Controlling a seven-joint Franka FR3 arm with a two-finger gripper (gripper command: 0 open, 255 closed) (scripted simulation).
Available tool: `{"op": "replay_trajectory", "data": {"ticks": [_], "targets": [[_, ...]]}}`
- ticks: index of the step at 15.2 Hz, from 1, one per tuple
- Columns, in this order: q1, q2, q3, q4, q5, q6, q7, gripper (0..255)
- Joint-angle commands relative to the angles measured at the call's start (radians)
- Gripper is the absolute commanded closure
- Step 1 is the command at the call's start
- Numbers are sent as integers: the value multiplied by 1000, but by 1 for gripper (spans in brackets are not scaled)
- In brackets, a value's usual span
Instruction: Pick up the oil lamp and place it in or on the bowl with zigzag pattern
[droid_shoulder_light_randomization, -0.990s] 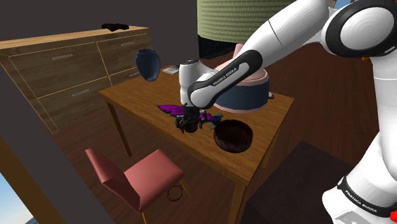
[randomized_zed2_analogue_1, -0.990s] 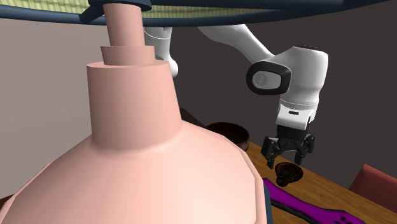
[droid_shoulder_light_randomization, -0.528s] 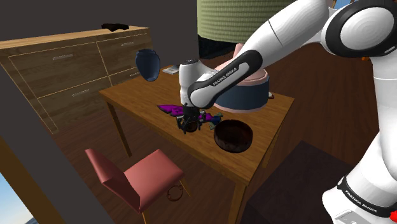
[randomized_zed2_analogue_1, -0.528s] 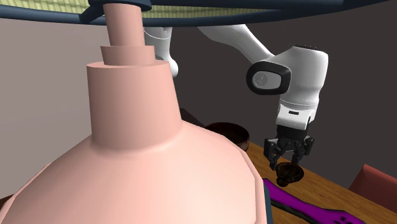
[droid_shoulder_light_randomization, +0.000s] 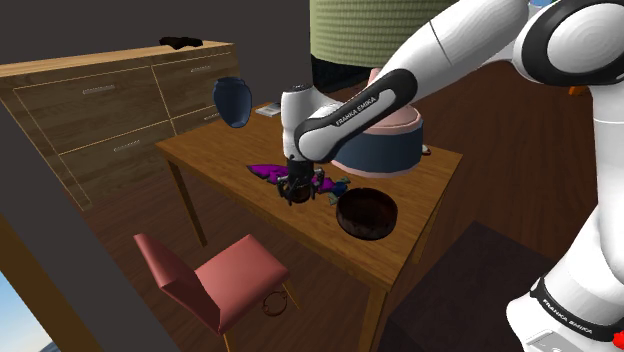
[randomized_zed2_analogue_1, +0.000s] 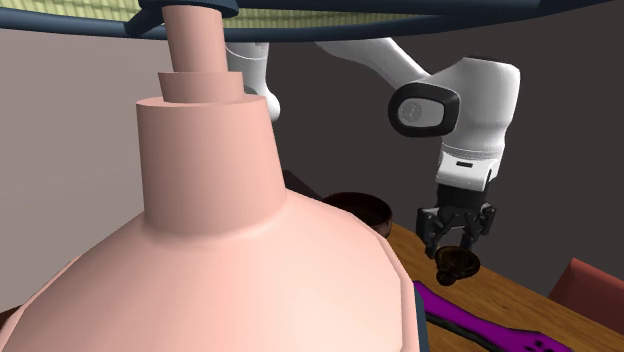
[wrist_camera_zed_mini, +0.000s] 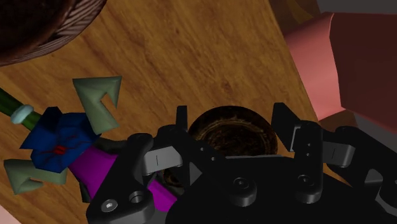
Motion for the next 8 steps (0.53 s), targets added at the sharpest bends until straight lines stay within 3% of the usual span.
{"op": "replay_trajectory", "data": {"ticks": [1, 8], "targets": [[-2, -14, 3, 8, 5, -22, -3, 255], [-8, -64, 13, 34, 24, -96, -16, 255]]}}
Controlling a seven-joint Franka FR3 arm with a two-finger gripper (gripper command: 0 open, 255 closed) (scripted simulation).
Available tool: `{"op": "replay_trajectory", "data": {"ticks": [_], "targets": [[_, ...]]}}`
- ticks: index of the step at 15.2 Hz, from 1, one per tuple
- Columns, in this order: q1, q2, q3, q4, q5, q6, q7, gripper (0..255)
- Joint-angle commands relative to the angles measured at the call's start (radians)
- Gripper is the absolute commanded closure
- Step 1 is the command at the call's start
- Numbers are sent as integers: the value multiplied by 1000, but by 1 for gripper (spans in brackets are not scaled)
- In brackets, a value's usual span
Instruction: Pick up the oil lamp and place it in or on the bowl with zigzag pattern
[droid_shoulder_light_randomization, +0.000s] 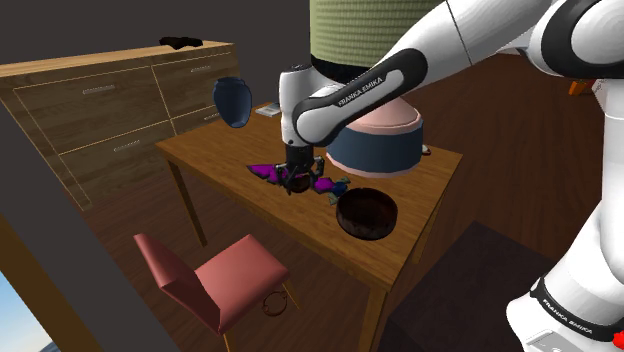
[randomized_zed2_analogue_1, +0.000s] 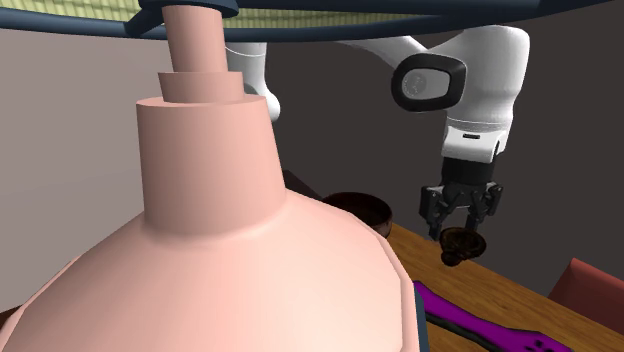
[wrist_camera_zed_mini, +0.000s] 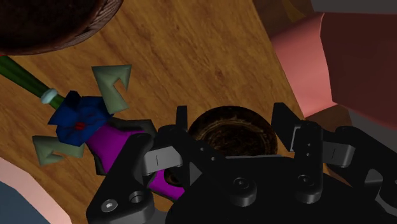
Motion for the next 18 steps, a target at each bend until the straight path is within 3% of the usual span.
{"op": "replay_trajectory", "data": {"ticks": [1, 16, 18], "targets": [[-3, -11, 2, 13, 5, -23, -5, 255], [-9, -85, 14, 107, 34, -189, -25, 255], [-26, -171, 20, -9, 58, -155, -37, 255]]}}
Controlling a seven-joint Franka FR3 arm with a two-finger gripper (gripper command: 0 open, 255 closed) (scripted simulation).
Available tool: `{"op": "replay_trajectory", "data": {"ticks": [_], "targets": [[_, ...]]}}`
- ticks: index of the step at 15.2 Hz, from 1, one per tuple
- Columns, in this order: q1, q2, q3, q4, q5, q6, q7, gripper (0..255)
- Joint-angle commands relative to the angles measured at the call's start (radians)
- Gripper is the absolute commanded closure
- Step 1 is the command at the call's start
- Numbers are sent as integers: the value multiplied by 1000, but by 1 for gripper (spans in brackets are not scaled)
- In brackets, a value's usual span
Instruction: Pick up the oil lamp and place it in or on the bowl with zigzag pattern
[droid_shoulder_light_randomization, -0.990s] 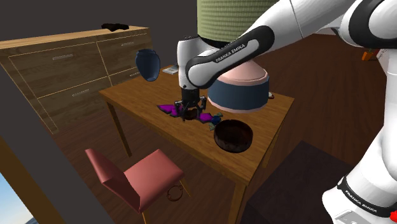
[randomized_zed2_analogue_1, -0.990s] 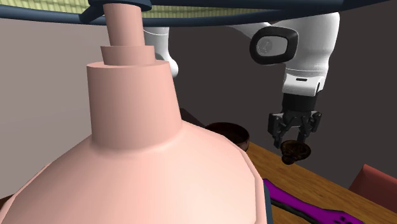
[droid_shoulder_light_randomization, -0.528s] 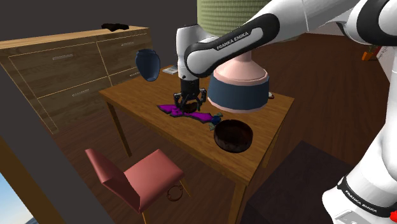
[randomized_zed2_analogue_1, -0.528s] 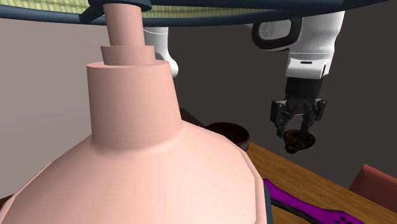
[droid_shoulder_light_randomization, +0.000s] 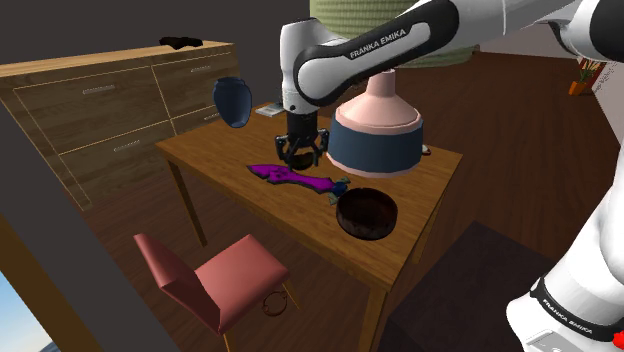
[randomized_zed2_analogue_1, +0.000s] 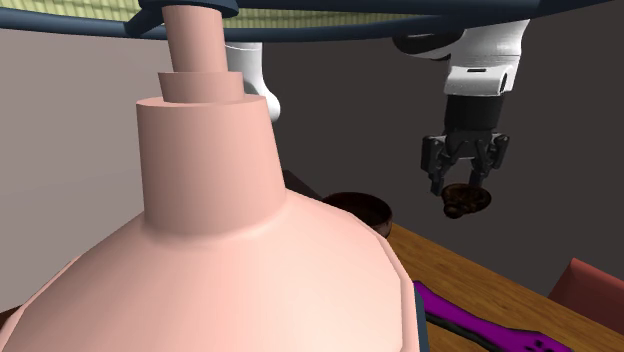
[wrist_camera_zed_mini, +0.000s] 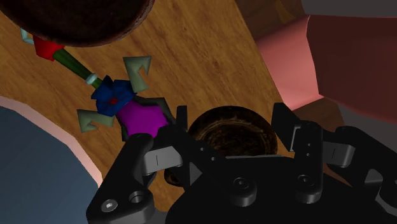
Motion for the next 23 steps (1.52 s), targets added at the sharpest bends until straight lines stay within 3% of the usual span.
{"op": "replay_trajectory", "data": {"ticks": [1, 8, 14, 22, 23], "targets": [[-18, -84, 4, -112, 25, 31, -17, 255], [-42, -371, 2, -450, 122, 96, -84, 255], [-24, -642, -25, -710, 203, 92, -150, 255], [-25, -586, -14, -775, 197, 212, -142, 255], [-24, -597, -16, -769, 199, 194, -144, 255]]}}
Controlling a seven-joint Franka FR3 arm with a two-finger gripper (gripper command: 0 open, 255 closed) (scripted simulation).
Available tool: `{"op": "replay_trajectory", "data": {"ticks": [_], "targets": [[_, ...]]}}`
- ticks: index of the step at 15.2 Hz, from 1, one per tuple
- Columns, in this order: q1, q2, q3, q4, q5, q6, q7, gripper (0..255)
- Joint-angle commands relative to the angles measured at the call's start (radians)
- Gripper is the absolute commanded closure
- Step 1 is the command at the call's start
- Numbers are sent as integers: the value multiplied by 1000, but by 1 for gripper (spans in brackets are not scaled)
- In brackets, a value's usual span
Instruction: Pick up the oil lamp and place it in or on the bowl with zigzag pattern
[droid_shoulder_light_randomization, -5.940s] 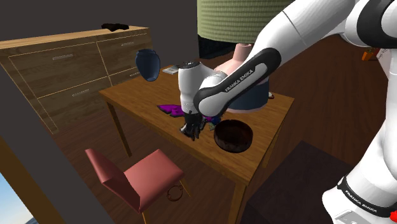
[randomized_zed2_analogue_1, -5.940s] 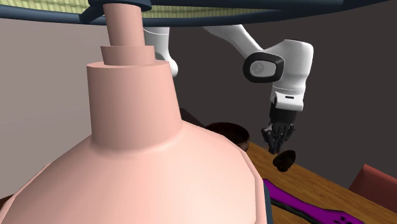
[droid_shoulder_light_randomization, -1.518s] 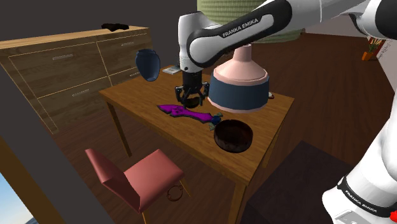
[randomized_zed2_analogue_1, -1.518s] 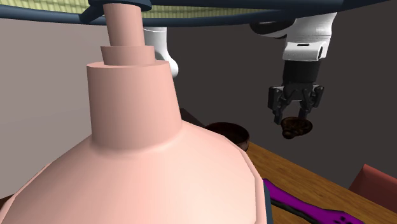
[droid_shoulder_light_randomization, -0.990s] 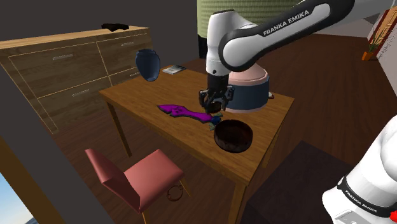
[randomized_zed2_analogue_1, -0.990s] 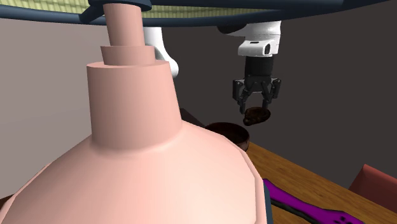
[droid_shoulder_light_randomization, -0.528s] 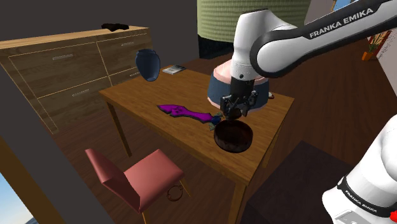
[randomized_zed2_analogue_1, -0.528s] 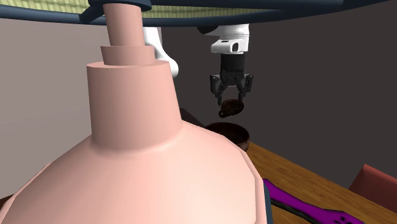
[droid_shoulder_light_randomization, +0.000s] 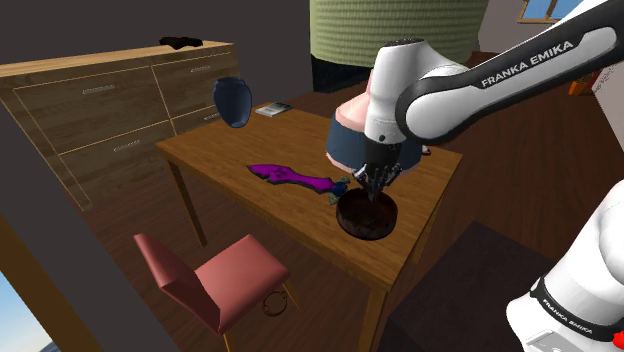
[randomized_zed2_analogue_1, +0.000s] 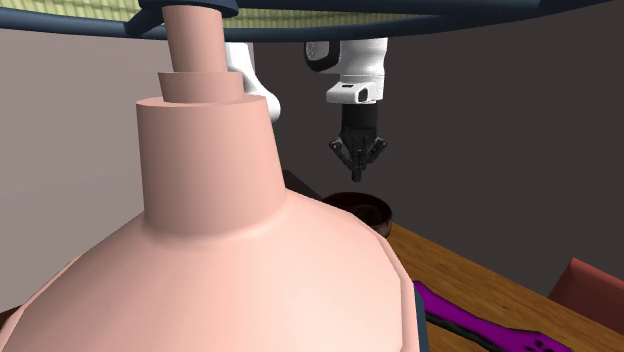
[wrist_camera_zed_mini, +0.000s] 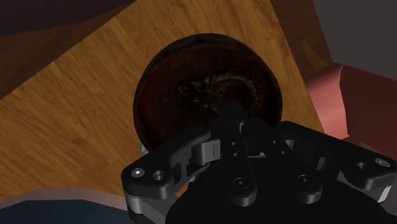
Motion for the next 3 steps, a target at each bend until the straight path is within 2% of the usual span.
{"op": "replay_trajectory", "data": {"ticks": [1, 3], "targets": [[0, 0, 0, 0, 0, 0, 0, 0], [72, 85, -182, 30, 126, -26, -606, 0]]}}
